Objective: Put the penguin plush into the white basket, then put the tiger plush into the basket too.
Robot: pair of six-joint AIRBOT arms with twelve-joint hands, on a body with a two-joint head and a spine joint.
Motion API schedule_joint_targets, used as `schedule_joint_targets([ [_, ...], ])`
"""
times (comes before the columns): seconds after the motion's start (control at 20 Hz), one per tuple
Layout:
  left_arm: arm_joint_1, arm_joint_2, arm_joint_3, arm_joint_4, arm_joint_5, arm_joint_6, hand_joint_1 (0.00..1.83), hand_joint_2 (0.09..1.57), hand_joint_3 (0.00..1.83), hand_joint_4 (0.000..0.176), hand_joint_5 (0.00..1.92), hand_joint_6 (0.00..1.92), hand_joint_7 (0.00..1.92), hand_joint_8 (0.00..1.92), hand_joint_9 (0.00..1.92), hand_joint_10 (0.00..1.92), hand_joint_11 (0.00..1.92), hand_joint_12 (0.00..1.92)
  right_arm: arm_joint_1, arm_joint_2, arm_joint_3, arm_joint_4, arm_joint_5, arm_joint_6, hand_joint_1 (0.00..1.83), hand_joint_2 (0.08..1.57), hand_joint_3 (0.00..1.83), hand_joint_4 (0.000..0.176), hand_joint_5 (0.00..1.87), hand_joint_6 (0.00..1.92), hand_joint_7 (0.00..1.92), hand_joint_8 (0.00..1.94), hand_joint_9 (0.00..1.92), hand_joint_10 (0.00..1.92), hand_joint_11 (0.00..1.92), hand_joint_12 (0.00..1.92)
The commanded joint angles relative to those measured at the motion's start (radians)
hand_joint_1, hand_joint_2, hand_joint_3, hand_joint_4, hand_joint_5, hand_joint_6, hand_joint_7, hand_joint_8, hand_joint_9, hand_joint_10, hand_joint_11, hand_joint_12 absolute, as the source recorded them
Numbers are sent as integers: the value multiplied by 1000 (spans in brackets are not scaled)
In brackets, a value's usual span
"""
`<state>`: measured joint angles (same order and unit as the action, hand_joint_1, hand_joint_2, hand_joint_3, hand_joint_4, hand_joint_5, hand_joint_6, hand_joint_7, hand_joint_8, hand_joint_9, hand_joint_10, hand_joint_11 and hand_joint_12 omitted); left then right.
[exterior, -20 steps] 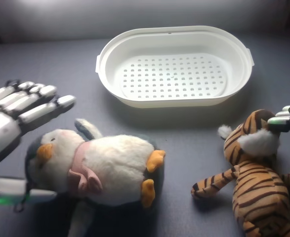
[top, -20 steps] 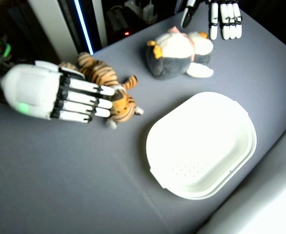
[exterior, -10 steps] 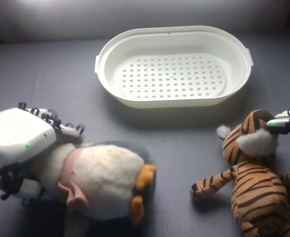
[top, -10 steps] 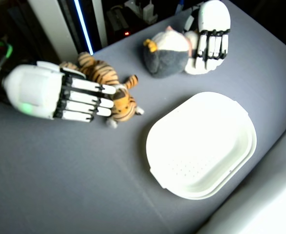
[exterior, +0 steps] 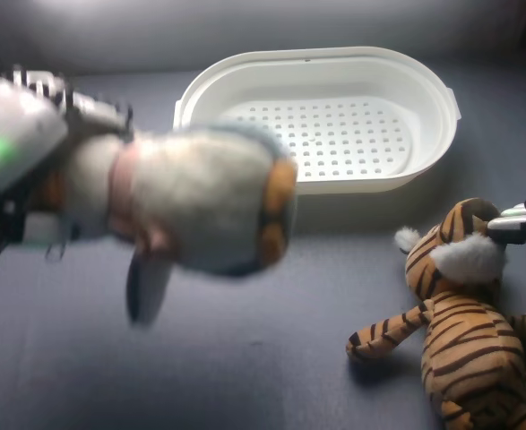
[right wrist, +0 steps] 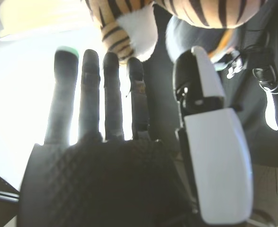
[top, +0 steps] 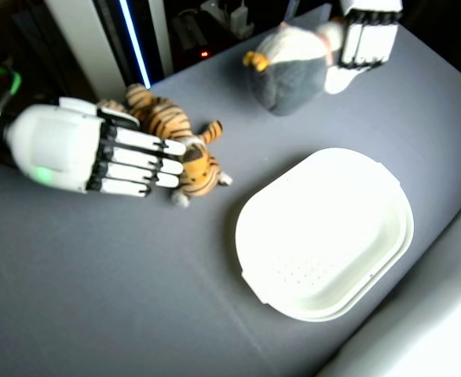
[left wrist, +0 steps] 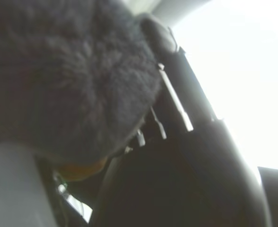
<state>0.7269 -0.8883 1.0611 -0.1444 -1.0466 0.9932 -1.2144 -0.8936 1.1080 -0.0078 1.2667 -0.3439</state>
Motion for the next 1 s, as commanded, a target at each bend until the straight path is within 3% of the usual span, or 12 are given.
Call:
schedule_joint_targets([
  [0.0,-33,-15,22,-7,-85,-5,1372,1065,0,0,1059,765,1105,806,974,1040,663,1211,2,-3,4,22,111,9,791,1241,8,26,458,0,452,6,424,10,387,71],
  [0.1,-134,-80,105,-11,23,-5,1386,1043,0,0,1055,848,1227,456,1051,1012,856,1141,2,-8,9,22,111,9,786,1249,6,20,462,1,452,2,434,8,415,72],
  [0.2,-245,-157,202,-9,155,-5,1383,1046,1,0,1066,816,1192,555,1034,1013,841,1085,2,-12,14,22,111,12,759,1252,4,32,458,0,450,1,436,5,417,66],
  [0.25,-280,-193,248,-28,198,0,1279,1060,5,0,1044,787,1142,790,1004,617,795,1114,2,-14,18,22,111,16,757,1251,3,40,456,0,440,0,430,2,415,63],
  [0.3,-297,-211,273,-42,222,6,1184,1072,2,0,1048,840,976,416,925,453,651,1277,3,-16,20,21,111,17,755,1253,4,31,455,0,438,0,434,3,429,68],
  [0.35,-310,-224,294,-58,242,11,1092,1013,0,0,867,339,918,211,852,400,544,1375,4,-16,22,20,111,17,742,1256,4,33,451,0,435,0,433,2,431,67],
  [0.4,-318,-234,312,-69,262,14,958,996,0,0,725,99,781,64,719,265,373,1326,5,-16,23,18,111,17,751,1258,4,34,445,0,425,0,421,0,417,59],
  [0.5,-321,-238,320,-82,285,35,825,959,0,0,530,3,599,2,616,109,233,1222,5,-16,23,17,111,20,817,1257,0,35,445,0,429,2,433,5,426,56],
  [0.6,-315,-238,318,-89,292,47,741,921,0,75,358,0,456,0,537,38,171,1225,5,-16,22,11,113,28,833,1250,0,32,454,3,451,8,446,7,437,55],
  [0.75,-288,-219,287,-85,255,47,745,908,0,147,222,0,328,0,392,1,34,1180,5,-14,21,8,133,29,820,1242,0,53,450,0,449,2,433,0,425,40],
  [0.8,-273,-202,261,-78,227,47,740,907,0,161,206,0,303,0,364,0,6,1168,7,-9,21,8,140,29,816,1240,0,61,441,0,446,1,423,0,414,33],
  [0.95,-222,-142,173,-43,125,47,694,892,0,161,181,0,248,0,311,0,0,1154,17,11,20,8,163,25,803,1217,0,31,443,2,442,4,433,3,414,27],
])
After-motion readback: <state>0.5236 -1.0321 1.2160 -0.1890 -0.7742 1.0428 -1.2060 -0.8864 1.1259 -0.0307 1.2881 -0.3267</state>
